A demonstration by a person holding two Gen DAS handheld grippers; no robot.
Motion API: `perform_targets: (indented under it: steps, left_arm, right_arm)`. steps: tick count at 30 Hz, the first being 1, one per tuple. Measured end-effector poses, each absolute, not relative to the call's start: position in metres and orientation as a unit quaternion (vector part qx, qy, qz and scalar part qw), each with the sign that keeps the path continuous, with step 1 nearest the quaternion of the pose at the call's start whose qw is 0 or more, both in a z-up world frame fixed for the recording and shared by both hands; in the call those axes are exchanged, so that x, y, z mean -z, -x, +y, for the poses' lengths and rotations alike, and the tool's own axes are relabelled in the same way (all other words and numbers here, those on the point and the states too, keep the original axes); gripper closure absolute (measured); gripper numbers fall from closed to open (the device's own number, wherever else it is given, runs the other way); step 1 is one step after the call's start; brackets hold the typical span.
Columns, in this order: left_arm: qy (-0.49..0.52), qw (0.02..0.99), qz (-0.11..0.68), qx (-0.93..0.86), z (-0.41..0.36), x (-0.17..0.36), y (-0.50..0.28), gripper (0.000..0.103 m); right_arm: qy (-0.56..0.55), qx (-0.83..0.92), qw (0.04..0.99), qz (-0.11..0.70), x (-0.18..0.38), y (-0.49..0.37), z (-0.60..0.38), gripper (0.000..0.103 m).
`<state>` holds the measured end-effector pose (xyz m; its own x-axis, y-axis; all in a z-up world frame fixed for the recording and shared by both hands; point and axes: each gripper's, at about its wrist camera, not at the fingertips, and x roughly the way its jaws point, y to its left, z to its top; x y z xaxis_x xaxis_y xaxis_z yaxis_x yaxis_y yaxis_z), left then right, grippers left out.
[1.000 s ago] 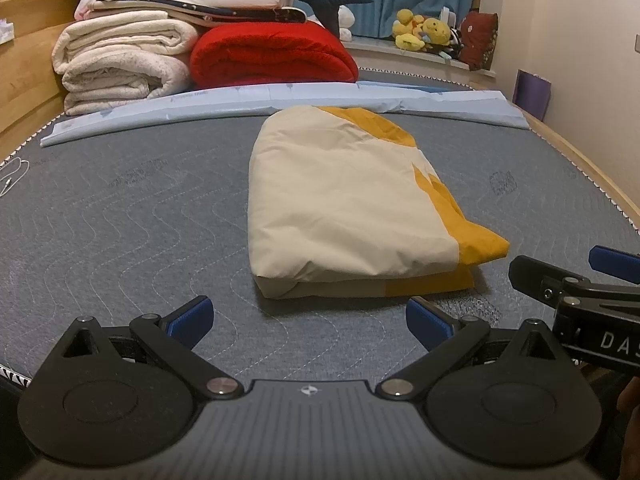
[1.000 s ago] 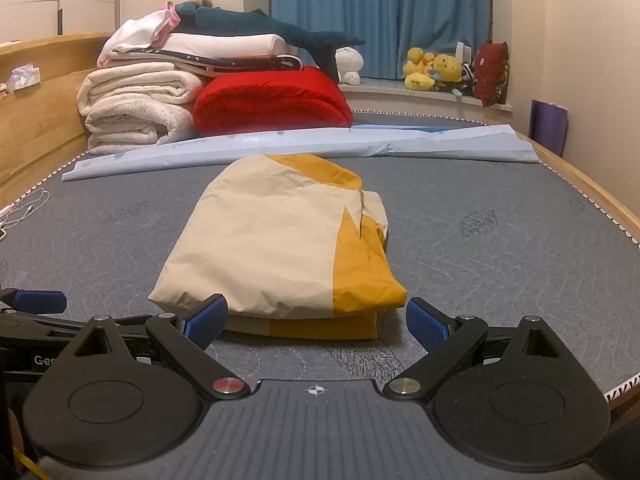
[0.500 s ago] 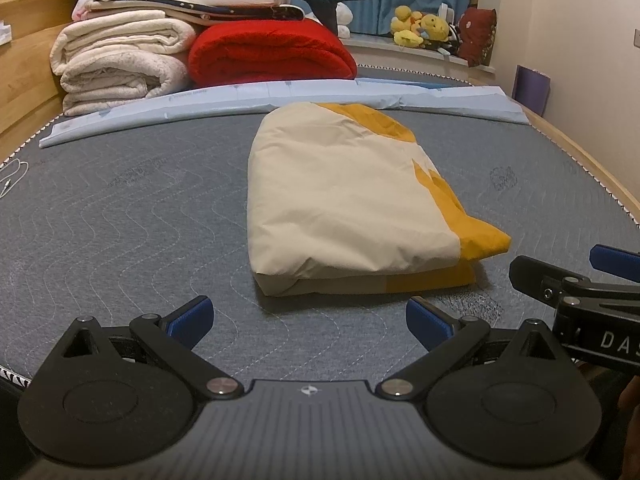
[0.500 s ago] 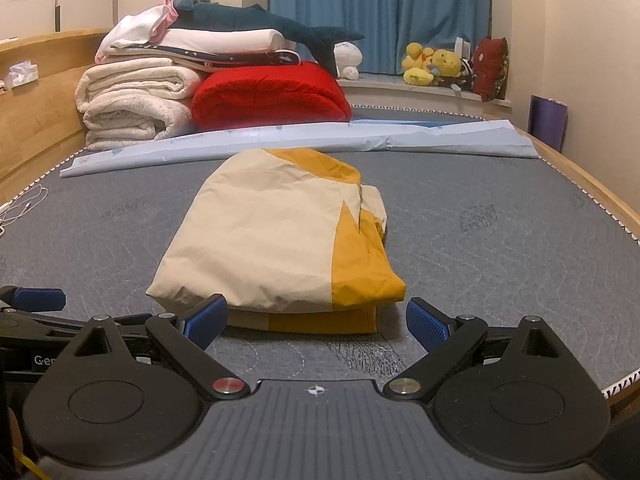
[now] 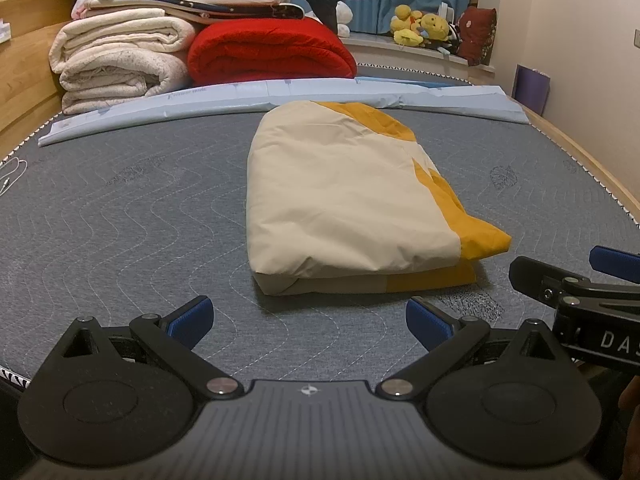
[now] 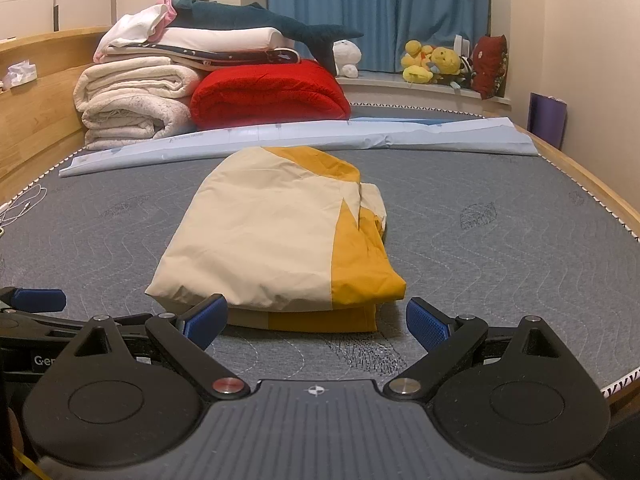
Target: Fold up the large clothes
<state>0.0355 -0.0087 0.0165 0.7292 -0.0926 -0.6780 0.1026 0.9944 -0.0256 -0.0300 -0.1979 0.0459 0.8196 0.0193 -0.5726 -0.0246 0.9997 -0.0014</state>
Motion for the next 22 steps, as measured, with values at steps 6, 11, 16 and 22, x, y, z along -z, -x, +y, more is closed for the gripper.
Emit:
perform_targets:
  steps: [6, 11, 16, 22]
  left_arm:
    - [-0.007, 0.930, 0.364, 0.053, -0.0087, -0.0166, -0.0356, 0.001]
    - [-0.007, 0.930, 0.364, 0.053, -0.0089, -0.0167, -0.0356, 0.001]
    - [-0.007, 0.930, 0.364, 0.053, -0.0081, -0.0160, -0.0358, 0.001]
    - [-0.007, 0.930, 0.364, 0.053, -0.0079, -0.0156, -0.0362, 0.001]
  right_arm:
    - [0.004, -0.011, 0.954, 0.300, -0.0460, 0.0299, -0.1973, 0.007]
    - [0.004, -0.011, 0.954, 0.301, -0.0463, 0.0298, -0.1976, 0.007]
    - [0.004, -0.011, 0.954, 0.301, -0.0464, 0.0297, -0.1977, 0.007]
    - [0.001, -0.010, 0.953, 0.303, -0.0443, 0.0293, -0.1962, 0.007]
